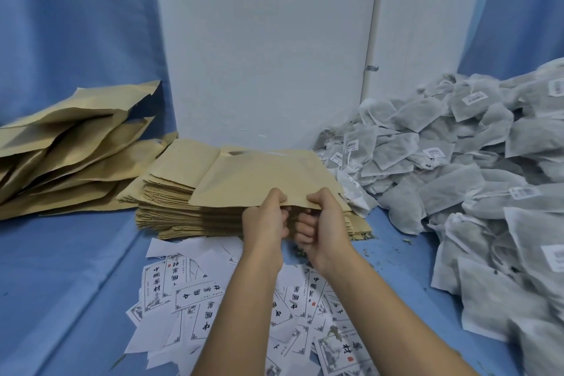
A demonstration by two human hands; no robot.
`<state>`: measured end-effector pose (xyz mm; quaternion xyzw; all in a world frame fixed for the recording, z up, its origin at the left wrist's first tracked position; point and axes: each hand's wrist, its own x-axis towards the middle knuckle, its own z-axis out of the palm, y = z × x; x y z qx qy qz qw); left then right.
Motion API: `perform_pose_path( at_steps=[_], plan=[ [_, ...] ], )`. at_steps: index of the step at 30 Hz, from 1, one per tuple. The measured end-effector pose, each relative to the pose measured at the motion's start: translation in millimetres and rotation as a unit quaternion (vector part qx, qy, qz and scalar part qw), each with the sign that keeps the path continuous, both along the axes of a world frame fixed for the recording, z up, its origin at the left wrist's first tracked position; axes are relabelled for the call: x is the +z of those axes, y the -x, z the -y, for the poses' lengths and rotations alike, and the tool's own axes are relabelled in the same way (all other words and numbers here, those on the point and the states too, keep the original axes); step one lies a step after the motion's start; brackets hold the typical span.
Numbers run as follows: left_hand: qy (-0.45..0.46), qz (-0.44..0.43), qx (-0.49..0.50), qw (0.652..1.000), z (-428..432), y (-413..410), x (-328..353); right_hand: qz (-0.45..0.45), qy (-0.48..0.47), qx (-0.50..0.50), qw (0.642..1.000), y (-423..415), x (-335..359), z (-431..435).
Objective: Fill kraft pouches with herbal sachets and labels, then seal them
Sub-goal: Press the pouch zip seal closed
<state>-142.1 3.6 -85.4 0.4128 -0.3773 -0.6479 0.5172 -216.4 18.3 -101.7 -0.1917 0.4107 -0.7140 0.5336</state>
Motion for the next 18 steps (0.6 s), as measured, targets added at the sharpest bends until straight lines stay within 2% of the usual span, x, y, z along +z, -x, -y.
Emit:
perform_pose_path(
  at_steps=[2, 6, 9, 12, 16, 18],
  plan=[
    [-0.006, 0.014, 0.014, 1.0, 1.9, -1.6, -2.0, 0.008, 0.0, -0.021, 1.0, 1.6, -1.1, 1.1],
    [-0.01, 0.035, -0.046, 0.998, -2.7, 2.0, -2.9, -0.019, -0.004, 0.016, 1.0, 0.8, -0.5, 0.3],
    [0.001, 0.014, -0.01, 1.0, -1.1, 1.1, -0.8, -0.014, -0.006, 0.017, 1.0, -0.1, -1.7, -1.4],
    [0.001, 0.037, 0.01, 0.999, 0.9, -1.0, -3.2, 0.005, -0.003, -0.025, 1.0, 0.1, -5.2, 0.7],
    [-0.006, 0.054, -0.049, 0.997, -2.5, 1.2, -3.9, -0.029, -0.007, 0.012, 0.999, -1.2, -4.0, 0.7],
    [-0.004, 0.035, -0.037, 0.999, -1.0, 1.0, -3.8, -0.042, -0.006, 0.039, 0.998, -1.9, -4.1, -0.8]
  ],
)
